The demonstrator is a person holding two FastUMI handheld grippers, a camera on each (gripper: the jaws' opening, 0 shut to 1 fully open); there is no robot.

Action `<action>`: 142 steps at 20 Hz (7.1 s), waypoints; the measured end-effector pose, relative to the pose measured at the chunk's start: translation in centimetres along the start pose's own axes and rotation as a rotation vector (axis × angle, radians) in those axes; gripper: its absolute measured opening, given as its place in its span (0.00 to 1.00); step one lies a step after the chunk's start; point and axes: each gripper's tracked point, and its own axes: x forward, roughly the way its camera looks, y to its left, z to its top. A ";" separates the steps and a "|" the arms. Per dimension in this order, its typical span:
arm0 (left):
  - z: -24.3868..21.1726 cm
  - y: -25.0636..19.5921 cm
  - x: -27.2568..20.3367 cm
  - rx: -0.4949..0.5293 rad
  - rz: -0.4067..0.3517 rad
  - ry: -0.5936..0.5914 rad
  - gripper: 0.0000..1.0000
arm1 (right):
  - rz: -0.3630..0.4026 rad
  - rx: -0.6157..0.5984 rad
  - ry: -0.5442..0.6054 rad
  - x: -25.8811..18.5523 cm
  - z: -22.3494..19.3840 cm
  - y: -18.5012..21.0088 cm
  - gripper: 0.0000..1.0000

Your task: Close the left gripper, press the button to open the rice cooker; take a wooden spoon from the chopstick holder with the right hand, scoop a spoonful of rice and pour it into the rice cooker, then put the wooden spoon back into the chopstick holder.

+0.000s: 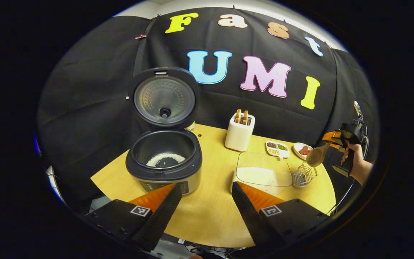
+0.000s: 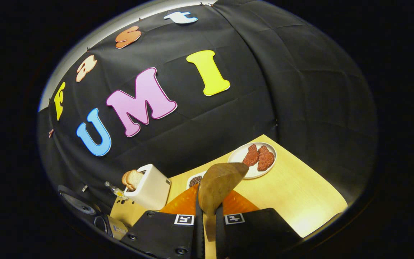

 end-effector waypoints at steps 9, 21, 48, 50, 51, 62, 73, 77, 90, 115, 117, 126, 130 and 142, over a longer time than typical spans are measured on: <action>-0.9 4.0 1.5 -0.057 -0.106 -0.004 0.96 | 0.107 -0.049 0.045 -3.1 -3.2 10.0 0.16; -3.0 8.0 4.8 -0.189 -0.230 0.055 0.96 | 0.117 -0.261 0.125 0.3 -15.5 14.9 0.16; -3.8 8.3 3.9 -0.099 -0.258 0.073 0.95 | 0.064 0.109 0.390 0.0 -26.0 17.0 0.16; -4.0 8.5 3.6 -0.095 -0.253 0.078 0.96 | 0.064 0.162 0.408 -0.2 -26.1 17.4 0.16; -4.2 8.5 3.5 -0.095 -0.248 0.085 0.95 | 0.059 0.189 0.412 -0.2 -26.0 17.4 0.16; -4.3 8.3 3.2 -0.112 -0.219 0.106 0.95 | -0.041 0.267 0.338 -1.3 -22.7 11.4 0.16; -2.0 8.2 2.5 -0.135 -0.216 0.021 0.96 | -0.008 0.465 0.314 -2.9 -17.8 11.5 0.16; -1.4 9.2 2.0 -0.160 -0.211 -0.018 0.95 | 0.052 0.513 0.331 -3.4 -16.7 14.6 0.16; -1.2 13.7 1.7 -0.209 -0.189 -0.051 0.96 | 0.238 0.688 0.413 -5.1 -14.9 28.6 0.16; 0.3 21.9 1.2 -0.340 -0.118 -0.130 0.95 | 0.593 -0.249 0.373 -7.8 -30.1 47.8 0.16; 0.3 22.1 1.3 -0.337 -0.114 -0.129 0.95 | 0.630 -0.389 0.324 -8.1 -30.4 48.2 0.16; 0.3 22.5 1.1 -0.318 -0.111 -0.134 0.95 | 0.813 -0.805 0.214 -10.2 -33.4 50.3 0.16; 0.4 22.7 0.8 -0.311 -0.103 -0.134 0.96 | 0.895 -0.946 0.204 -11.0 -35.4 50.1 0.16; 0.3 21.5 0.1 -0.275 -0.108 -0.135 0.96 | 0.881 -0.839 0.238 -11.6 -34.1 49.8 0.16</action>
